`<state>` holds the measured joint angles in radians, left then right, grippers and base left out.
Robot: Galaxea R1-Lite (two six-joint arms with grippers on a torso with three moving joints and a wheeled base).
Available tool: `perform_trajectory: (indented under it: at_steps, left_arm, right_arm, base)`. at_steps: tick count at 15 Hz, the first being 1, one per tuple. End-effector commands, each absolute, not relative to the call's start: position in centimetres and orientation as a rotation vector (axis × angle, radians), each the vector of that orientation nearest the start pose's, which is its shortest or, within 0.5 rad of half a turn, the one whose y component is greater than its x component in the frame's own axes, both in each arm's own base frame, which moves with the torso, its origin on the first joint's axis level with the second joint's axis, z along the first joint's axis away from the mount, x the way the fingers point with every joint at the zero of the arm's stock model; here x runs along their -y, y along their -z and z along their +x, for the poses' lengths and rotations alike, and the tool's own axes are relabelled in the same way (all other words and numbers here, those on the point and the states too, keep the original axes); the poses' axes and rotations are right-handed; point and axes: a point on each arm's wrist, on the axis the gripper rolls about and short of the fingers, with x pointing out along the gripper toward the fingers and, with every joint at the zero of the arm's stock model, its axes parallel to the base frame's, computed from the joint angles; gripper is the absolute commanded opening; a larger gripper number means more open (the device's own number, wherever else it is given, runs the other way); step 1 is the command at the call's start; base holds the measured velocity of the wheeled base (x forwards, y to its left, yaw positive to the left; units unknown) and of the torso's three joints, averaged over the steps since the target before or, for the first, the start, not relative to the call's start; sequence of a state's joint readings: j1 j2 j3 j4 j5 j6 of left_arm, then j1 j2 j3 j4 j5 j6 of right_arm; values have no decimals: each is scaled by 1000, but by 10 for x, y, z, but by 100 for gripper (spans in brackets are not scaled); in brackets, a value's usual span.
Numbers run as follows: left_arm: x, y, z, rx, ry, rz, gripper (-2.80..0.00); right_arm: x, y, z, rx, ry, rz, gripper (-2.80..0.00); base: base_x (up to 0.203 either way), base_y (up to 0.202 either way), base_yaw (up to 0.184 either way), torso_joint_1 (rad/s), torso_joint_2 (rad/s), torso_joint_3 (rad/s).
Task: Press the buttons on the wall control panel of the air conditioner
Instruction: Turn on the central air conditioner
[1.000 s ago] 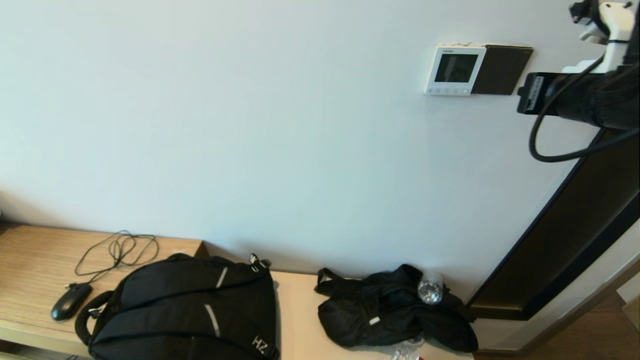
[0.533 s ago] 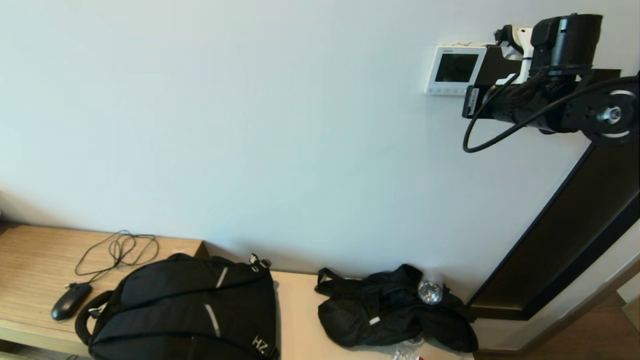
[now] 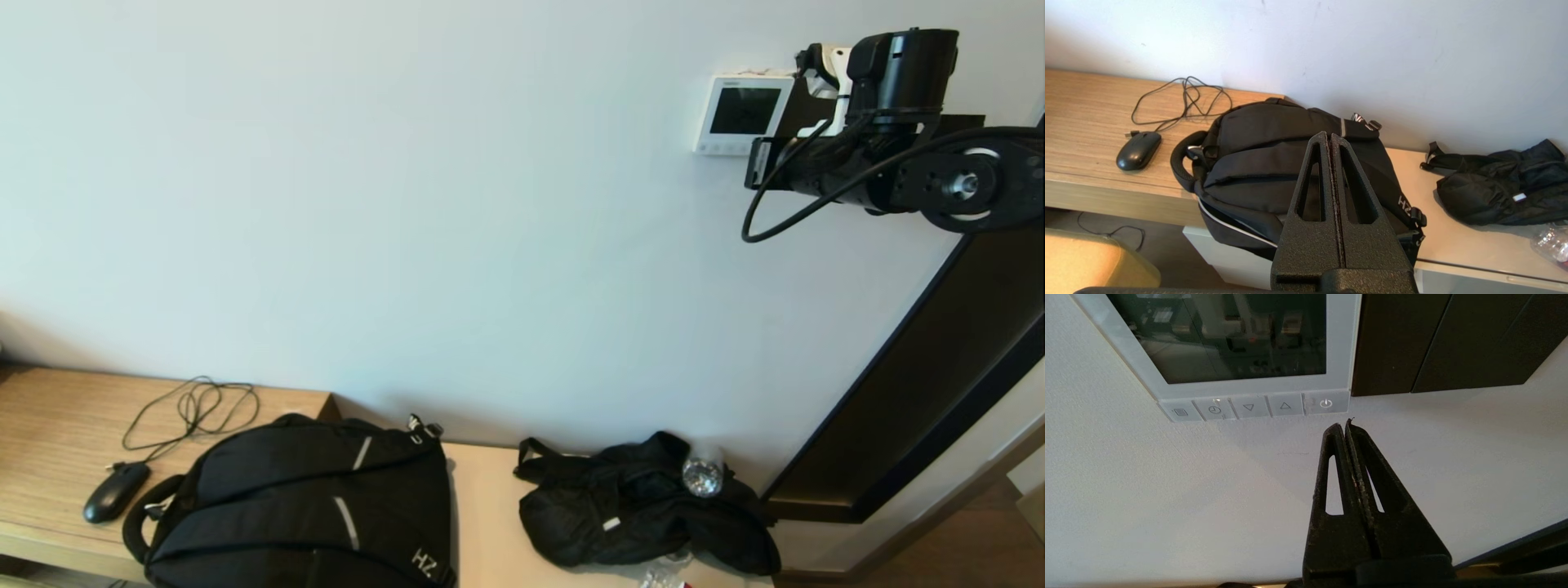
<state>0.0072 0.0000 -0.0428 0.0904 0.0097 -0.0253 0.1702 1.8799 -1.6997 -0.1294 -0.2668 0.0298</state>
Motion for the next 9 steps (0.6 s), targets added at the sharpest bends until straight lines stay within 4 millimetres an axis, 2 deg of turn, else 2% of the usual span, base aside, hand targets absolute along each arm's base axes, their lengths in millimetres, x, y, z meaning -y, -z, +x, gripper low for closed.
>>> perform_trajectory:
  at_steps: [1,6,9]
  left_arm:
    - [0,-78,-26,-47,-19,-26,-280]
    - [0,-78,-26,-50,-19,-26,-280]
    - [0,-78,-26,-47,-20,-26,-280]
  right_arm:
    - [-59,-327,376,-33,104,21,-280]
    - [-60,-325,381,-34,114,21,-280]
    - [-65,-326,378,-33,100,21,-280]
  base:
    - [0,0,0,0,0,0]
    - [0,0,0,0,0,0]
    - [0,0,0,0,0,0]
